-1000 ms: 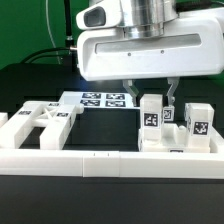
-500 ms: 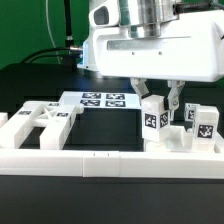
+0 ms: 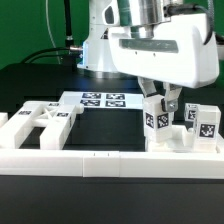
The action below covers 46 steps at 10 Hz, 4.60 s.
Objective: Assemble chair
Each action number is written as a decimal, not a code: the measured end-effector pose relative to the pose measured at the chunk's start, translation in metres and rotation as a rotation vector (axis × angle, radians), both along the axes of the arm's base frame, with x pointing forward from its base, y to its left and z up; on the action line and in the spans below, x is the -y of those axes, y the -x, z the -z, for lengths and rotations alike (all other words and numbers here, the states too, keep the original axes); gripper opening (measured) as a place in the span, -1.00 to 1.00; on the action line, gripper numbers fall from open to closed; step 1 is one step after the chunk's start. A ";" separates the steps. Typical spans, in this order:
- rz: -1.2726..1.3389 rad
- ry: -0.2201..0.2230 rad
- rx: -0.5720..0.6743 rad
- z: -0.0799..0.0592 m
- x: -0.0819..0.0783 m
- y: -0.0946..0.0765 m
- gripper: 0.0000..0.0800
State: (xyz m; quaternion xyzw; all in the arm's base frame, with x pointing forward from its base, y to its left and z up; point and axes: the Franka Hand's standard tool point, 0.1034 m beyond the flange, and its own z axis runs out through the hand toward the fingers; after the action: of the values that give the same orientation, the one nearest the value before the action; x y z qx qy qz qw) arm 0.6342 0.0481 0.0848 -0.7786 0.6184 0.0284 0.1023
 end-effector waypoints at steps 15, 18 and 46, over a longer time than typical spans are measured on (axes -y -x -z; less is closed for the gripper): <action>0.002 0.001 0.039 0.000 -0.006 -0.005 0.62; -0.306 0.032 0.083 0.001 -0.004 -0.003 0.62; -2.250 0.306 0.301 -0.002 -0.005 -0.002 0.62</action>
Offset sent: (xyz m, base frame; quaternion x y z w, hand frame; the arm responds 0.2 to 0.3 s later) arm -0.0050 0.0069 -0.0099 -0.0315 0.0016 0.2833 0.9585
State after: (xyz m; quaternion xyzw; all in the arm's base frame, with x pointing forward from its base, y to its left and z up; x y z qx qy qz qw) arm 0.6359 0.0530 0.0870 -0.8905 -0.4503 -0.0652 -0.0038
